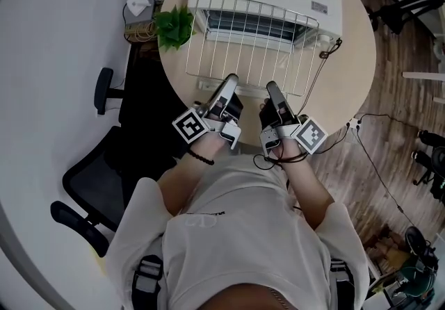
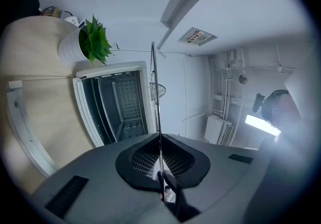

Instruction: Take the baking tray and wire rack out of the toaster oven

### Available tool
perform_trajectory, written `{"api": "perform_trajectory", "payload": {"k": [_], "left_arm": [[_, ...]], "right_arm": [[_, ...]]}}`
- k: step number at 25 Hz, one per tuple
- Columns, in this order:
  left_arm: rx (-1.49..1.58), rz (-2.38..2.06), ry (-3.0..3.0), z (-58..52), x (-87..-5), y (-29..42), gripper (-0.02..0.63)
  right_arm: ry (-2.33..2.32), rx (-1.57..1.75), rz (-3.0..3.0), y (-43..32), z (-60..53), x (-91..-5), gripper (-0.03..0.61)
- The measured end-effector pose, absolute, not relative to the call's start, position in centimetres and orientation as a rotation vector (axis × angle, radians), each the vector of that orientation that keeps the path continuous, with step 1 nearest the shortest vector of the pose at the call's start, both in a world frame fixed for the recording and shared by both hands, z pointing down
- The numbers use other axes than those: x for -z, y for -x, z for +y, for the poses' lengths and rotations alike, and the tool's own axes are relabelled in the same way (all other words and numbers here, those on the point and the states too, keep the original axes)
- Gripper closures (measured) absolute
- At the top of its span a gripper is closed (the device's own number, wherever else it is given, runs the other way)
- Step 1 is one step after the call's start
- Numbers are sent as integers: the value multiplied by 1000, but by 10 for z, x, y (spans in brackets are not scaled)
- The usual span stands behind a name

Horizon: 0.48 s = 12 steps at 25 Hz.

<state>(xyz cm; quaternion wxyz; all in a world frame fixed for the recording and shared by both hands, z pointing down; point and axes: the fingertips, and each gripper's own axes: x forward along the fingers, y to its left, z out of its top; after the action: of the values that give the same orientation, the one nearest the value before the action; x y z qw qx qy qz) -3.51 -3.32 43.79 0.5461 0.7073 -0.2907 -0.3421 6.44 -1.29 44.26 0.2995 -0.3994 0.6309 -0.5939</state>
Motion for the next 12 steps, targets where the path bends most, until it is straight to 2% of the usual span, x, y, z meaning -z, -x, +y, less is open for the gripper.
{"api": "perform_trajectory", "payload": {"k": [12], "left_arm": [[855,-716,-1640,-92,-425,20,601]], "right_arm": [[1082,1591,1661,-81,-74,-430,568]]}}
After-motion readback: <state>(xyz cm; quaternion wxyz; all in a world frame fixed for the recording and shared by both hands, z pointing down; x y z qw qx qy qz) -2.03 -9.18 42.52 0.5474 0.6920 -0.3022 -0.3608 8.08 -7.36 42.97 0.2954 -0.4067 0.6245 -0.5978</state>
